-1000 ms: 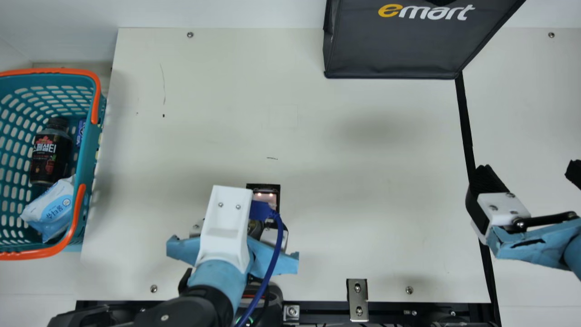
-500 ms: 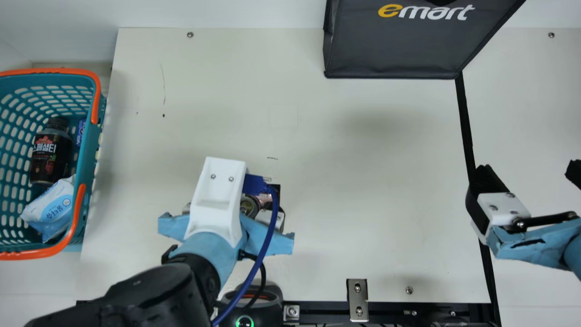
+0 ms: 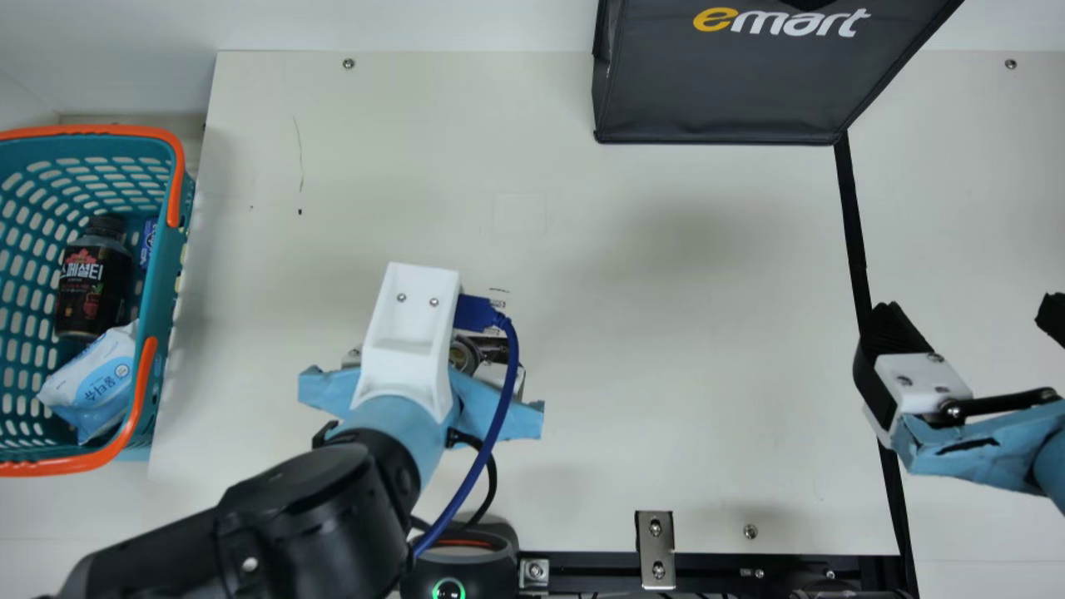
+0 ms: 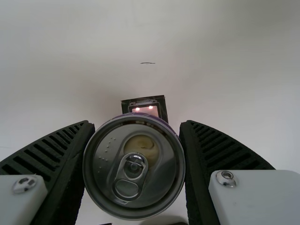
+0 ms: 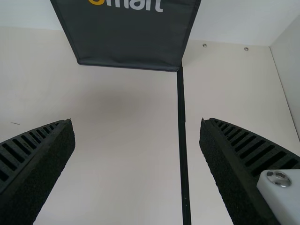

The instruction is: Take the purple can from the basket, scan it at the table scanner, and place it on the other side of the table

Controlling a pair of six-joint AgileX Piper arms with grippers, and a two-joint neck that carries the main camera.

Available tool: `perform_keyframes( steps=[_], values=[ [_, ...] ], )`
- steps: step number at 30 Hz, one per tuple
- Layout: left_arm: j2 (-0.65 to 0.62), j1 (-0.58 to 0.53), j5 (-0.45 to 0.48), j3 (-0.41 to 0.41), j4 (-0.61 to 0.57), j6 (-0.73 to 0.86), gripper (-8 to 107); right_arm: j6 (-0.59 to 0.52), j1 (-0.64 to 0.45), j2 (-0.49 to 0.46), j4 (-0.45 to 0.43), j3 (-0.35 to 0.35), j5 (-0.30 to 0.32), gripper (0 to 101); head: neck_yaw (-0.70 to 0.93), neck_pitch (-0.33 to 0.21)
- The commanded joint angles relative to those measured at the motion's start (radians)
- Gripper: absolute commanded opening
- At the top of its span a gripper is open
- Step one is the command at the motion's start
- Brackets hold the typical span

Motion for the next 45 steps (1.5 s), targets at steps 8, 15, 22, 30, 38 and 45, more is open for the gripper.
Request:
perform_keyframes(
  steps=[8, 15, 22, 30, 38, 45],
  values=[
    [0.028, 0.029, -0.081, 0.056, 0.010, -0.009, -8, 0.000, 0.000, 0.000, 0.000, 0.000, 0.000, 95, 0.002, -0.029],
    [0.043, 0.050, -0.134, 0.087, 0.016, -0.017, -8, 0.000, 0.000, 0.000, 0.000, 0.000, 0.000, 95, 0.002, -0.029],
    [0.050, 0.065, -0.165, 0.104, 0.007, -0.011, 2, 0.000, 0.000, 0.000, 0.000, 0.000, 0.000, 95, 0.002, -0.029],
    [0.057, 0.072, -0.178, 0.113, -0.005, 0.004, 29, 0.000, 0.000, 0.000, 0.001, 0.000, 0.000, 95, 0.002, -0.029],
    [0.061, 0.075, -0.185, 0.119, -0.013, 0.010, 55, 0.000, 0.000, 0.000, 0.001, 0.000, 0.000, 95, 0.002, -0.029],
    [0.056, 0.080, -0.184, 0.116, -0.013, 0.012, 79, 0.000, 0.000, 0.000, 0.001, 0.000, 0.000, 95, 0.002, -0.029]
  ],
)
